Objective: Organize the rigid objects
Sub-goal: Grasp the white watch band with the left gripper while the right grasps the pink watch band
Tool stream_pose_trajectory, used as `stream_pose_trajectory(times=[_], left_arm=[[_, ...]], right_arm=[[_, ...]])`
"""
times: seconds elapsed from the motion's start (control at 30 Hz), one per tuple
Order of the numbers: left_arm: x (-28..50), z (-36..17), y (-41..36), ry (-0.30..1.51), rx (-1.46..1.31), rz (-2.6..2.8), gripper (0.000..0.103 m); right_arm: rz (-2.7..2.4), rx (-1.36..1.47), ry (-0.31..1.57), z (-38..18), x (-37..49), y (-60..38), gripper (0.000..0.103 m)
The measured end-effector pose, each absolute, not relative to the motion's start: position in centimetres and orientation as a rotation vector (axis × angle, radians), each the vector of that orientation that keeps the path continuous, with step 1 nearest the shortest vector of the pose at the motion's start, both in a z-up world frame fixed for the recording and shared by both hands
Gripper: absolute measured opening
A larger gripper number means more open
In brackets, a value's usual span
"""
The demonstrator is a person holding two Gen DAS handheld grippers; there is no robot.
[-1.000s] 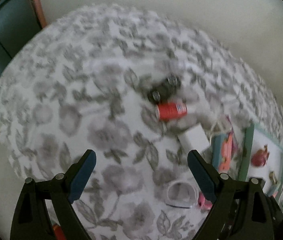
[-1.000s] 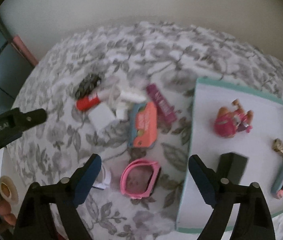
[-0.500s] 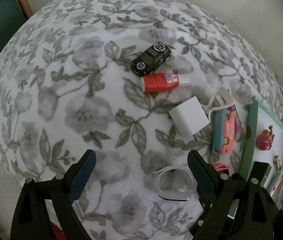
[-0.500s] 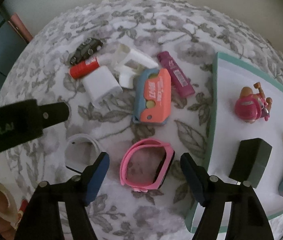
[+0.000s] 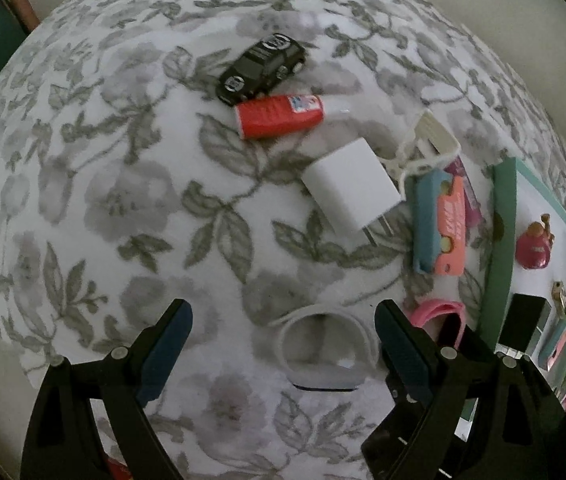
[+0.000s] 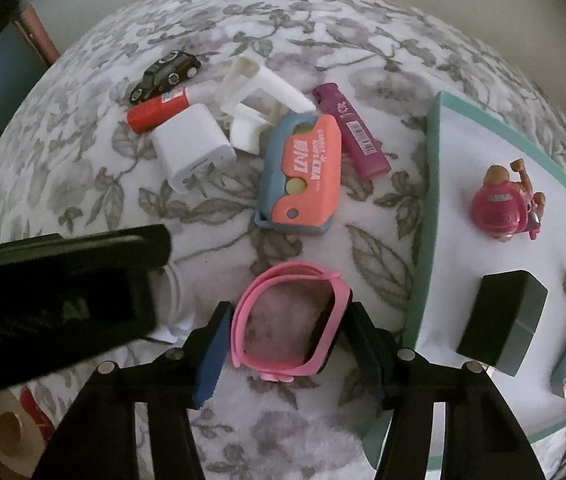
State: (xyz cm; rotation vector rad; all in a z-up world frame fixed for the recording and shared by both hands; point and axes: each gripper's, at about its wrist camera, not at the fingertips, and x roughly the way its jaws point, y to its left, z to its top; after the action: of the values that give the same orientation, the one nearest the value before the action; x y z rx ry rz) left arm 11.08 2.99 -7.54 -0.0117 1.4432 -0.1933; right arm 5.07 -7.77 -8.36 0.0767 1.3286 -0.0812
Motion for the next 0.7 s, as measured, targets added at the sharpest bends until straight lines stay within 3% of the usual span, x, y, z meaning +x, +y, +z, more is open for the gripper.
stream_pose_trajectory(times=[0.23, 0.47, 0.7], left_arm=[[10.2, -8.3, 1.2, 1.455, 0.015, -0.218, 0.091], [9.0, -9.3, -0.2, 1.491, 0.011, -0.248, 0.061], [8.9, -8.4, 0.8, 1.465, -0.026, -0.263, 0.059]], right_arm=[[-0.077, 0.087, 1.334, -7.9, 4.6, -8.0, 0.058], [-0.069, 0.097, 1.333, -7.5, 3.8, -8.9, 0.058], [-0.067, 0.107, 1.333, -7.1, 3.7, -9.4, 0.058]])
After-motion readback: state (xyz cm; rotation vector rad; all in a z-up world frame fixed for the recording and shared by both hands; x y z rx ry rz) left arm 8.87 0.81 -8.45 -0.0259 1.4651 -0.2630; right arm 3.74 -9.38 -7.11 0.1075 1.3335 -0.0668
